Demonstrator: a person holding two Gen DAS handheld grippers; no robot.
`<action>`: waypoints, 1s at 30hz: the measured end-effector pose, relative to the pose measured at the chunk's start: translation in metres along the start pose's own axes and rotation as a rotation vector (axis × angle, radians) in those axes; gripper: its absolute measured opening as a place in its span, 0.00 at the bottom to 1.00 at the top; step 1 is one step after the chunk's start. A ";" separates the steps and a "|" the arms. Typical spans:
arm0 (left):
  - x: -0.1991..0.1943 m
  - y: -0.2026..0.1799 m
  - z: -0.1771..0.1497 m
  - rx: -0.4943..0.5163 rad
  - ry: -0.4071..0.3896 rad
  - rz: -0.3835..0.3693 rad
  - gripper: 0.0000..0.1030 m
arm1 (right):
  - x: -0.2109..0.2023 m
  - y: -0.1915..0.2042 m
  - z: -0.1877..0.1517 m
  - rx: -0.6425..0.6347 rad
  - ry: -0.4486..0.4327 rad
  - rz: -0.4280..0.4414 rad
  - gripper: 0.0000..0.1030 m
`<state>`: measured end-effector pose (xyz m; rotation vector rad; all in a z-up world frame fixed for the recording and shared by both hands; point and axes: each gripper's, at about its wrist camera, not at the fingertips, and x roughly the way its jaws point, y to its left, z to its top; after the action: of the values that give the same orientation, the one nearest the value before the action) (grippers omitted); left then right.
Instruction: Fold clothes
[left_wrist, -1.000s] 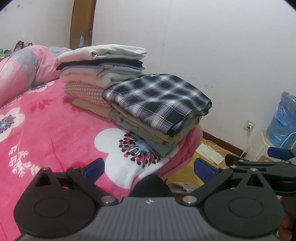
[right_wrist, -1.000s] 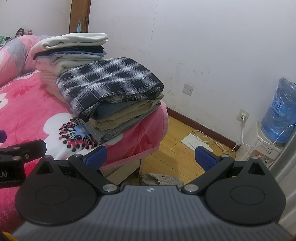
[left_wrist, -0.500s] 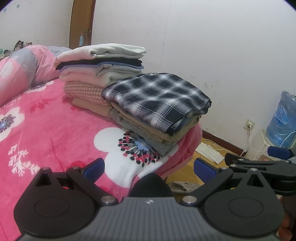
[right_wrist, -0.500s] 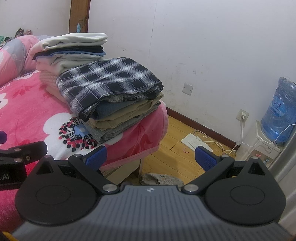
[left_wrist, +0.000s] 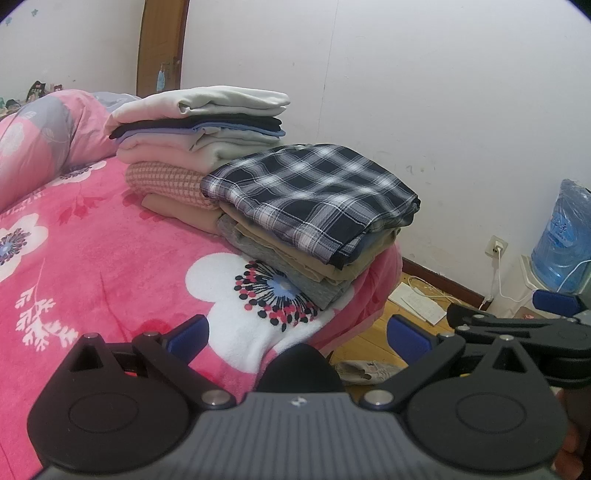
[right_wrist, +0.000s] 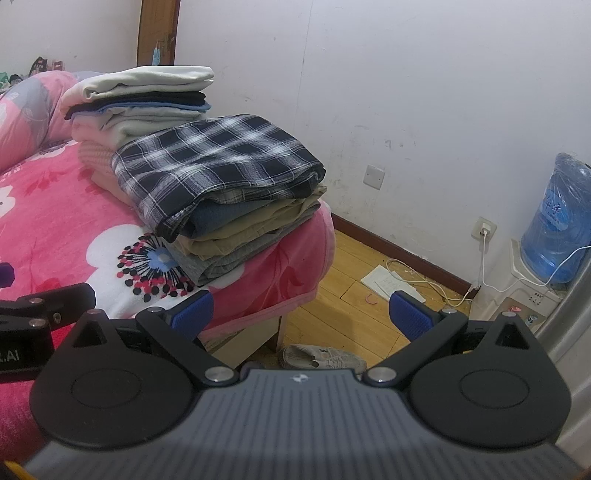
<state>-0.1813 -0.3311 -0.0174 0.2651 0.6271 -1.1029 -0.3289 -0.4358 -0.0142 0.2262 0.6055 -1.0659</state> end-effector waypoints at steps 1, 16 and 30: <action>0.000 0.000 0.000 0.000 0.000 0.000 1.00 | 0.000 0.000 0.000 0.000 0.000 0.000 0.99; 0.000 0.001 0.000 -0.002 -0.003 0.002 1.00 | -0.002 0.003 0.001 -0.005 -0.001 -0.001 0.99; 0.000 0.002 0.001 -0.003 -0.001 0.001 1.00 | -0.002 0.006 0.001 -0.005 0.000 0.000 0.99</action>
<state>-0.1793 -0.3312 -0.0167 0.2627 0.6273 -1.1009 -0.3239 -0.4318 -0.0128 0.2221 0.6085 -1.0643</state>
